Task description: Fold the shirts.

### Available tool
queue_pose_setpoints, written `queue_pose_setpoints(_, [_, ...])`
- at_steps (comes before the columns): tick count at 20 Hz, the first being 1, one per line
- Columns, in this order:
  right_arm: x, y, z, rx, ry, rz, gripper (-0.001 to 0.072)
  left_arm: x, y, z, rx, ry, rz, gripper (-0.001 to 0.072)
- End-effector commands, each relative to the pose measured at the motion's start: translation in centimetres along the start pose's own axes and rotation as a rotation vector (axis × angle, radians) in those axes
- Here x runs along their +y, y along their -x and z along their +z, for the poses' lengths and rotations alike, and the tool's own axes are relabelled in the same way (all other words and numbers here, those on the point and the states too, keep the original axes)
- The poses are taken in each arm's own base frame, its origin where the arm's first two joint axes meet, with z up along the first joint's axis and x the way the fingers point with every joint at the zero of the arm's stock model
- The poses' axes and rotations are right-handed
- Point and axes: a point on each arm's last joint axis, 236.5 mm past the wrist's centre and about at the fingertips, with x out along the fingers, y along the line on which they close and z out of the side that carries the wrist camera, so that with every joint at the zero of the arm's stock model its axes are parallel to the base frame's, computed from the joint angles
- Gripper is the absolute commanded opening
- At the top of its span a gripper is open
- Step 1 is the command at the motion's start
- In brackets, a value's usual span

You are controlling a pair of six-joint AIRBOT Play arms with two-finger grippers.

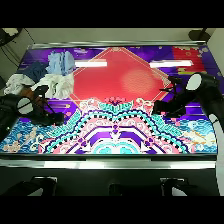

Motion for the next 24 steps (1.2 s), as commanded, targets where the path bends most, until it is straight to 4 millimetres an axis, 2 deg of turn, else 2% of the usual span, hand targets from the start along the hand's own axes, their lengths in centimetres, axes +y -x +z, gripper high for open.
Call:
queue_pose_setpoints(1, [0.0, 0.0, 0.0, 0.002, 0.000, 0.000, 0.0680, 0.0, 0.0, 0.0, 0.000, -0.001, 0.000, 0.0480])
queue_pose_setpoints(10, [0.0, 0.0, 0.0, 0.002, 0.000, 0.000, 0.0680, 0.0, 0.0, 0.0, 0.000, 0.000, -0.001, 0.0480])
queue_pose_setpoints(13, [0.1, 0.0, 0.8, -0.033, 0.000, 0.003, 0.0680, 0.0, 0.0, 0.0, 0.000, -0.001, -0.001, 0.0480])
queue_pose_setpoints(16, [0.1, 0.0, 0.7, -0.030, -0.002, 0.004, 0.0680, -0.1, 0.0, 0.4, -0.017, 0.000, -0.006, 0.0480])
queue_pose_setpoints(19, [0.3, 0.1, 3.0, -0.125, -0.001, 0.011, 0.0681, -1.4, 0.2, 2.9, -0.124, 0.005, -0.058, 0.0480])
queue_pose_setpoints(21, [0.3, 0.3, 4.3, -0.183, 0.001, 0.014, 0.0680, -3.3, 0.6, 4.5, -0.190, 0.025, -0.143, 0.0481])
queue_pose_setpoints(22, [0.4, 0.6, 5.3, -0.226, 0.006, 0.017, 0.0680, -4.0, 1.3, 6.5, -0.279, 0.031, -0.176, 0.0488])
queue_pose_setpoints(24, [0.6, 1.1, 7.2, -0.310, 0.006, 0.024, 0.0680, -4.5, 3.5, 11.8, -0.497, 0.076, -0.236, 0.0675])
